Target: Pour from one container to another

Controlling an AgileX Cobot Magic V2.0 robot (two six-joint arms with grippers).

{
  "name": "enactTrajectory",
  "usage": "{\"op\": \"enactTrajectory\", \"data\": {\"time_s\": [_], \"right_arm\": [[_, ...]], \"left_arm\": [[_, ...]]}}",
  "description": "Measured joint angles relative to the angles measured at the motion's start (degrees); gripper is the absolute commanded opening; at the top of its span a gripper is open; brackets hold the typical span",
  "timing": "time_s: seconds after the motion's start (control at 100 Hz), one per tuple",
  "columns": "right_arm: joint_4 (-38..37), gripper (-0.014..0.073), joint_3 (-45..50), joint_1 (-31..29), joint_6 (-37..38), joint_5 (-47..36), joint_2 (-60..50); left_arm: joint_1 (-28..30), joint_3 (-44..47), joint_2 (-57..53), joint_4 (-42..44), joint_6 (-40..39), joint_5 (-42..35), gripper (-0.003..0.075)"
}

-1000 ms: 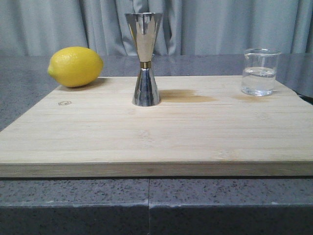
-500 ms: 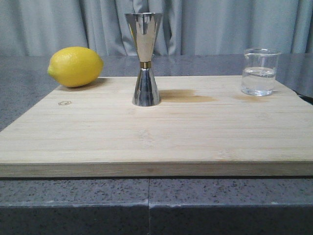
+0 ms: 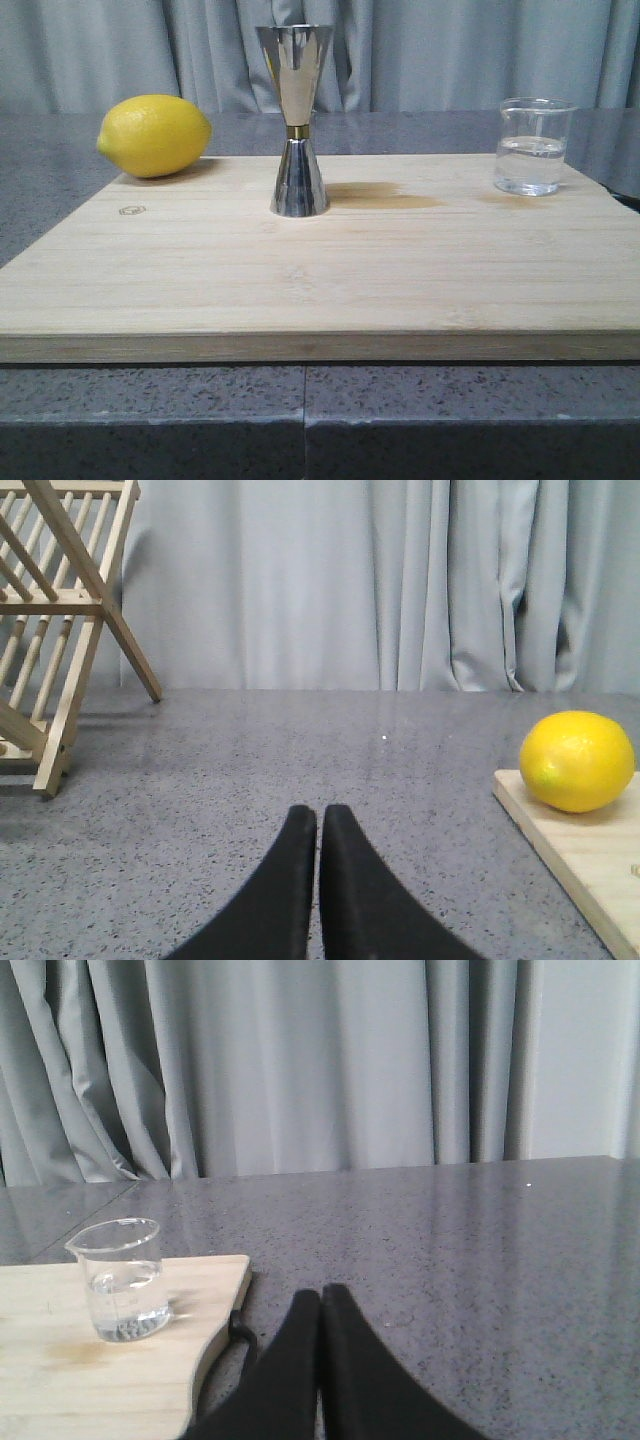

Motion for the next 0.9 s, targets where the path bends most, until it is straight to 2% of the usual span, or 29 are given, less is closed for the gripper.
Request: {"op": "enactTrajectory", "data": {"time_s": [0.16, 0.29, 0.46, 0.62, 0.9], "right_arm": [[0.11, -0.0071, -7.54, 0.00, 0.00, 7.51, 0.00], [-1.27, -0.0071, -16.77, 0.00, 0.00, 14.93, 2.72], [-2.79, -0.0071, -26.93, 0.00, -0.66, 22.58, 9.42], [-3.01, -0.0071, -32.90, 0.00, -1.86, 24.36, 14.54], [-3.01, -0.0071, -33.78, 0.00, -2.13, 24.36, 15.52]], "left_arm": [[0.00, -3.53, 0.00, -1.99, 0.00, 2.49, -0.0019], [0.00, -11.67, 0.72, -2.21, 0.00, 7.17, -0.0019], [0.00, -22.07, 7.24, -2.21, 0.00, 14.93, -0.0019], [0.00, -27.91, 13.07, -2.21, 0.00, 18.70, -0.0019], [0.00, -28.43, 14.98, -2.21, 0.00, 18.70, -0.0019]]}}
